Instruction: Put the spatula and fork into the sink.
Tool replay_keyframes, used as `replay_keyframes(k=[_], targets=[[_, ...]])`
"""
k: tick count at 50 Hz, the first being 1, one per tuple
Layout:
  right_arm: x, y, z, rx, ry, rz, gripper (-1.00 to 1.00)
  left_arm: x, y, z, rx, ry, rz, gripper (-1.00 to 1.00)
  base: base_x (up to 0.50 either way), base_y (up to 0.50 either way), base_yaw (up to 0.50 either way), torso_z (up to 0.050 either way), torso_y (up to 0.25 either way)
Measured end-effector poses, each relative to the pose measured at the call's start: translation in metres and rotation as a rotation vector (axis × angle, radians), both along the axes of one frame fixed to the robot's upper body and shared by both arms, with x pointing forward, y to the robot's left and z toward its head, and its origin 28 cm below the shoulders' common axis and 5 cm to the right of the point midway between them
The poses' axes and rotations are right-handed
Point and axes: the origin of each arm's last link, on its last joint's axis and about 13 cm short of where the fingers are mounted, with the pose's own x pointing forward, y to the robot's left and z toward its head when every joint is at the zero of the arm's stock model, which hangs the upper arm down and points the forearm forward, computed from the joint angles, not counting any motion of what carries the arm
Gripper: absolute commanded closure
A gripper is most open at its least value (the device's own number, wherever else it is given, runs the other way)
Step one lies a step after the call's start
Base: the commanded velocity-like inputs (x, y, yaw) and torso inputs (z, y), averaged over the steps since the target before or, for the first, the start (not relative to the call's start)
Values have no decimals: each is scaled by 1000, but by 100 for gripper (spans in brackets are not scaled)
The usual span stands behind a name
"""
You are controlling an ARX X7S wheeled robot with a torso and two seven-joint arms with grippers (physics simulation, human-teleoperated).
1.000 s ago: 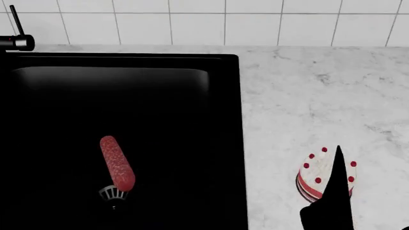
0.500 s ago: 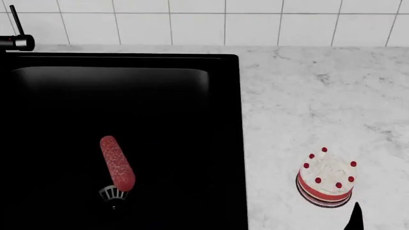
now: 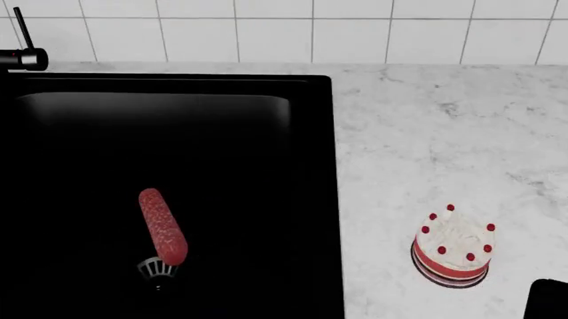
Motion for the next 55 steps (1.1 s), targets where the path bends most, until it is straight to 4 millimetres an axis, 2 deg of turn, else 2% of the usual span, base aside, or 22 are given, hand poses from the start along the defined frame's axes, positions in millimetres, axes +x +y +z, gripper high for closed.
replay_keyframes(k=[16, 33, 55], targets=[[15, -29, 22, 1, 85, -89, -100, 0, 1, -2, -9, 2, 3, -100, 0, 0, 0, 0, 0], [28, -57, 38, 74, 170, -81, -100, -1, 2, -3, -4, 1, 13, -100, 0, 0, 0, 0, 0], [66, -72, 37, 123, 229, -76, -100, 0, 2, -6, -12, 8, 9, -100, 0, 0, 0, 0, 0]])
